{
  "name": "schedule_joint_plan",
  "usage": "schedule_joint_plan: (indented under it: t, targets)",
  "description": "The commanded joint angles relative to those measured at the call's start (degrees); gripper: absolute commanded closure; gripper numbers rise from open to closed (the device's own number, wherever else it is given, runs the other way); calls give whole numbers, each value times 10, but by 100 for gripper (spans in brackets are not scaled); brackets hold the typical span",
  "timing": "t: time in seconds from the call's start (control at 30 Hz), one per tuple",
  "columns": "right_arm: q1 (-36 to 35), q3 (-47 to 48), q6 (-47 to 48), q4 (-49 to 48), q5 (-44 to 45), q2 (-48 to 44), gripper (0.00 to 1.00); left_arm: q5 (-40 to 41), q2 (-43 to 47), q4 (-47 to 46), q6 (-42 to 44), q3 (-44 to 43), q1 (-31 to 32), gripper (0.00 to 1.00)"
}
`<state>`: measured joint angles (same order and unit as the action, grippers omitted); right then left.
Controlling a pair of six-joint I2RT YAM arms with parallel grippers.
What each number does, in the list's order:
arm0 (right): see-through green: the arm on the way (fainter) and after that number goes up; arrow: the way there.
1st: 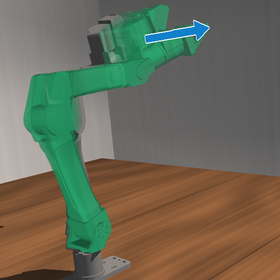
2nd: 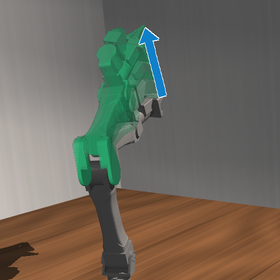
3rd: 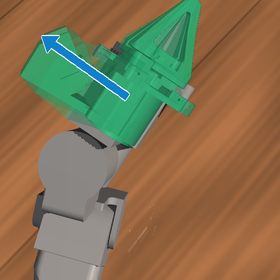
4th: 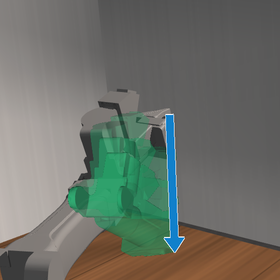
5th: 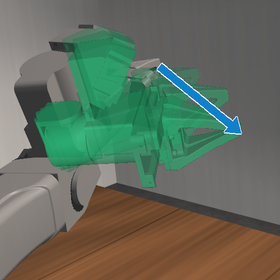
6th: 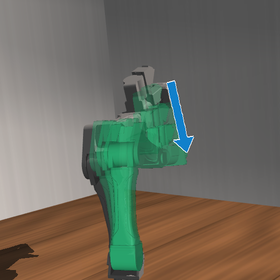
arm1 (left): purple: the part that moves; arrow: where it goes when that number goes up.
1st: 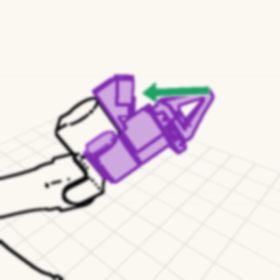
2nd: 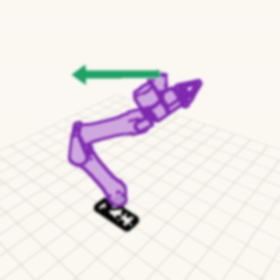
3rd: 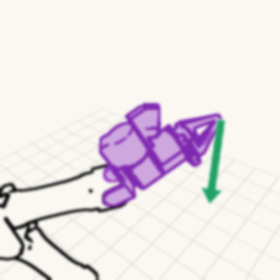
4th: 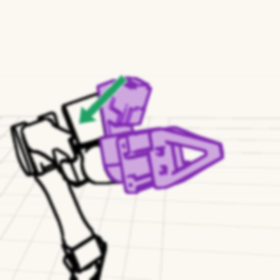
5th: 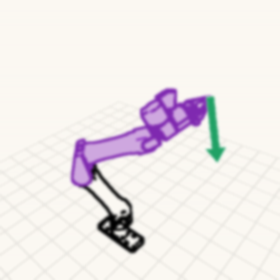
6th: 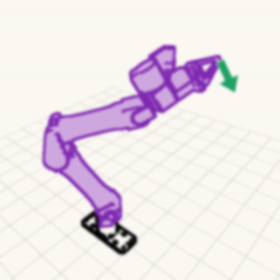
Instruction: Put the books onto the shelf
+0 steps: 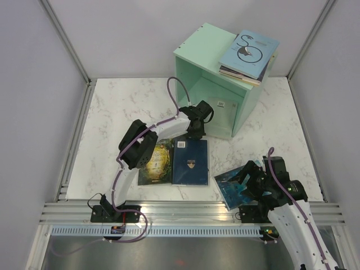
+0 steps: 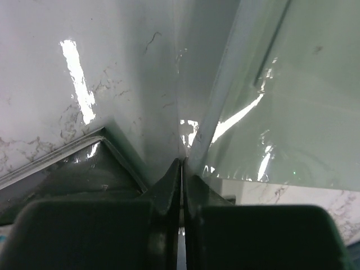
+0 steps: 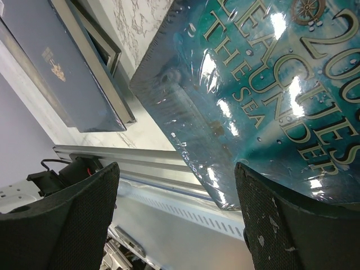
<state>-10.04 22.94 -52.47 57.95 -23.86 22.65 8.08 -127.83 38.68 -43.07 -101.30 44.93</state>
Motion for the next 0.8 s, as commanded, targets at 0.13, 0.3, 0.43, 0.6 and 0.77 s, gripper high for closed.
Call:
schedule_joint_plan:
  t: [0.13,0.3,0.43,0.6,0.77]
  targets:
    - [-2,6,26,23,11,5,14,27,-38,-3,-32,-57,7,98]
    - [-2,-7,30,23,10,8,14,27,-62,-4,-43,-104,7,98]
    - [-2,-14,32,20,12,13,13,20,-84,-4,-59,-139,7,98]
    - [-2,-18,38,15,14,20,14,7,-107,-4,-86,-174,7,95]
    - [-2,-18,47,15,17,27,13,2,-117,-21,-133,-186,7,74]
